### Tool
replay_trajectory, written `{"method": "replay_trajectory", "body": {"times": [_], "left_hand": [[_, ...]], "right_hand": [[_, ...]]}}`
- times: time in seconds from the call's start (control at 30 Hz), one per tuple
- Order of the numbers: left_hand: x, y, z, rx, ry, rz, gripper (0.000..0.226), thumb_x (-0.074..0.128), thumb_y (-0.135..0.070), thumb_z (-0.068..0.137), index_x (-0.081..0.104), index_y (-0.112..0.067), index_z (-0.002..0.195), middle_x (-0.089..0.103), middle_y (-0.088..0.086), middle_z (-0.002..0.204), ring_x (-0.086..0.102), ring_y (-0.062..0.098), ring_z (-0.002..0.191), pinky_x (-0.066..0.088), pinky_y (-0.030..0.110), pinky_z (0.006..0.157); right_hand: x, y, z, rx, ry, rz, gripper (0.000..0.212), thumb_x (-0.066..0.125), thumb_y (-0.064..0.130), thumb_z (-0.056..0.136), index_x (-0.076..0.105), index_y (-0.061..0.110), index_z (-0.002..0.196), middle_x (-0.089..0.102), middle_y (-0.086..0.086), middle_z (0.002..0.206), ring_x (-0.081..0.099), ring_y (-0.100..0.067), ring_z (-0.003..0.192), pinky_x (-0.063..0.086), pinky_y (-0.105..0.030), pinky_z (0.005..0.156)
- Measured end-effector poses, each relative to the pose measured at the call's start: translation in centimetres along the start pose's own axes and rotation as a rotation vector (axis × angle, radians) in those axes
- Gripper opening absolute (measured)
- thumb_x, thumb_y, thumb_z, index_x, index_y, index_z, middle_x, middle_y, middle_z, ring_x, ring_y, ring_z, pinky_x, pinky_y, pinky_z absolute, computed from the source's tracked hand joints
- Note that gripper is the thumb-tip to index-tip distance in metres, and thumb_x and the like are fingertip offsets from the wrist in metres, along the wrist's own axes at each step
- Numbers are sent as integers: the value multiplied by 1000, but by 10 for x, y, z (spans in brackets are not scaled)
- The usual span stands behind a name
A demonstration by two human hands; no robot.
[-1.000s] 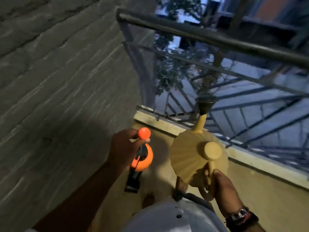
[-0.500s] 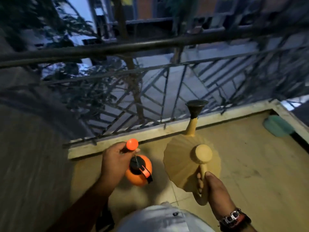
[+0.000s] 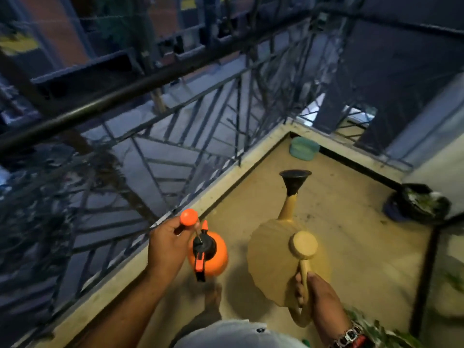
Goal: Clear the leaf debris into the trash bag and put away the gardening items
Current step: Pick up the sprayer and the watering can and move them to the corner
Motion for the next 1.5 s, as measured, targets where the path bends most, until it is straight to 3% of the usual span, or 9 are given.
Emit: {"method": "replay_trajectory", "body": {"times": [0.1,0.27,0.43,0.6,0.83,1.0,1.17,1.33,1.5], "left_hand": [[48,-15,42,9,122,-78,4,76,-18,82,76,-22,83,76,-1,80,71,16,81,56,35,80],[121,-45,98,84,331,-55,14,76,-7,83,72,-17,73,71,0,74,67,12,75,53,29,73],[182,-66,150,187,525,16,31,62,-44,76,70,-15,77,68,-1,70,68,18,73,55,48,68],[257,-100,195,297,612,130,13,70,-26,81,63,-23,70,61,-7,64,61,13,63,51,47,61],[375,-142,257,272,591,167,19,76,-20,84,67,-13,68,63,0,62,64,19,64,53,46,60],[436,-180,290,261,562,141,43,65,-48,81,70,-6,75,68,8,69,68,23,72,55,45,65],[503,-217,321,260,528,144,20,71,-18,89,70,-1,80,68,14,74,67,28,75,53,39,64],[582,-247,358,268,550,189,9,73,-19,87,73,-17,78,69,2,72,67,20,73,54,38,67],[669,-271,400,256,614,165,10,75,-11,84,72,-4,77,70,8,72,67,23,74,50,31,65]], "right_hand": [[-21,14,18,30,-123,134,37,32,23,104,56,0,87,48,-8,53,39,-15,36,31,-22,40],[-53,41,46,56,-343,229,39,32,23,103,56,1,82,47,-7,46,39,-18,34,32,-21,39],[-85,58,75,49,-525,203,42,35,31,102,60,3,83,49,-8,54,37,-23,51,29,-33,53],[-126,86,112,2,-622,133,47,38,37,102,65,8,77,55,-9,60,48,-26,59,39,-37,63],[-193,143,189,0,-653,97,50,42,55,94,67,17,72,62,-11,69,54,-28,66,45,-46,72],[-243,199,240,-5,-630,40,47,39,45,100,68,12,85,67,-12,79,60,-29,75,48,-52,84],[-276,236,295,25,-535,28,48,43,58,79,65,15,81,66,-8,76,57,-30,74,48,-52,78],[-305,288,354,20,-470,80,52,46,50,80,65,4,95,66,-11,92,57,-30,87,45,-48,87],[-339,329,435,31,-451,49,50,49,47,87,66,2,99,64,-10,92,56,-24,85,44,-40,82]]}}
Point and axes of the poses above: each hand's wrist, its own z-axis towards the middle knuckle, its own x-axis out of the palm, y = z × x, the point moved 8 cm from there along z, towards the middle knuckle
